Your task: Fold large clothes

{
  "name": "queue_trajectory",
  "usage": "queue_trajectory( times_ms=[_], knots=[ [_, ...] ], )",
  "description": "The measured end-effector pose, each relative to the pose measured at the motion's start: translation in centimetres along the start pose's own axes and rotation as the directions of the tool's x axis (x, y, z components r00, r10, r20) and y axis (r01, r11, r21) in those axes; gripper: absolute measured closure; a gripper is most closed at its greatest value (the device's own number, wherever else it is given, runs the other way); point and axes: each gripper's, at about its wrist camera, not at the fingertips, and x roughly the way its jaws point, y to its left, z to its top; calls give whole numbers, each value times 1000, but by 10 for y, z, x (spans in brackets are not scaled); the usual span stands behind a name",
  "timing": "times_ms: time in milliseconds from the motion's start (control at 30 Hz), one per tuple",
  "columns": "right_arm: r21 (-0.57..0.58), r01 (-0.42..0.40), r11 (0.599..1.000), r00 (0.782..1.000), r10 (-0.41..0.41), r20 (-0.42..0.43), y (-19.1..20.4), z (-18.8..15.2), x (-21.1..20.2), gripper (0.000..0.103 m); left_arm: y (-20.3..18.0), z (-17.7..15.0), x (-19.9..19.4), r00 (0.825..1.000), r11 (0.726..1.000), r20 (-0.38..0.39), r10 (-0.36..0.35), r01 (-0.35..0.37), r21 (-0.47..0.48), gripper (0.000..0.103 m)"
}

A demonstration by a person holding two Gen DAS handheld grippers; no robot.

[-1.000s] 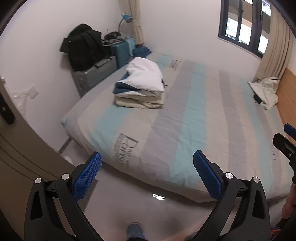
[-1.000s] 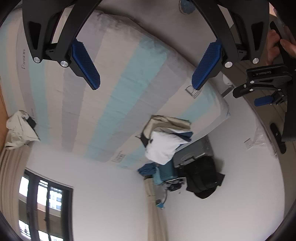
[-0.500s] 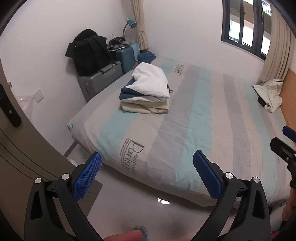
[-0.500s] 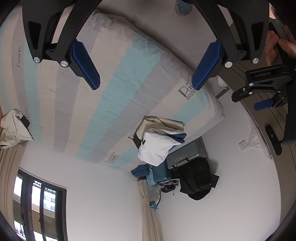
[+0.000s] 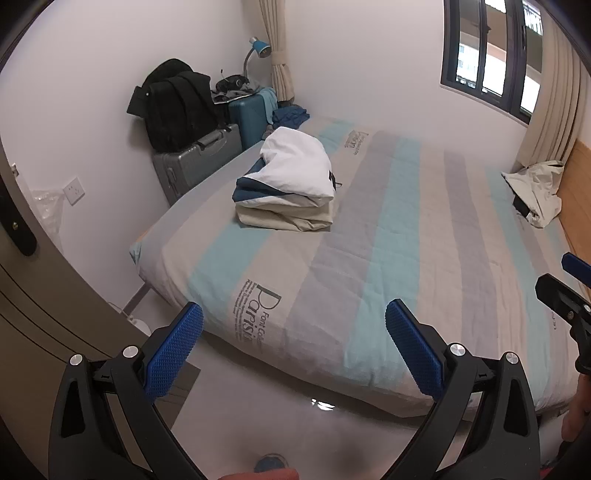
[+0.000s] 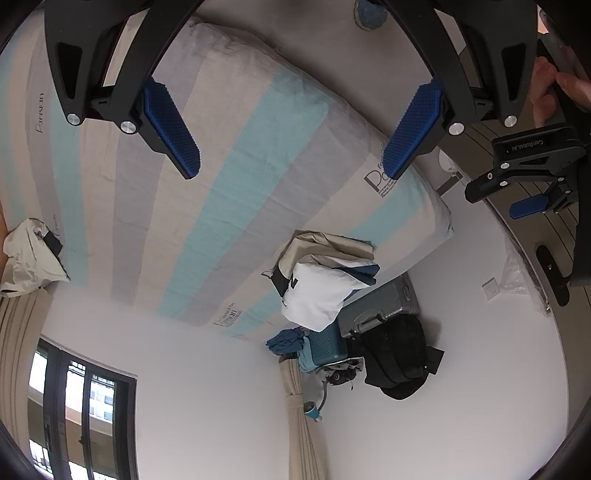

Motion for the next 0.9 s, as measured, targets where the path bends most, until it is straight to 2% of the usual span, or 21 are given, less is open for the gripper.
queue_trajectory(
  times_ms=[900],
  knots=[
    [2,-12,1000,1000,12,24,-8,7,-7,7,2,8,0,1000,1000,16,21,-21,-2,6]
  ],
)
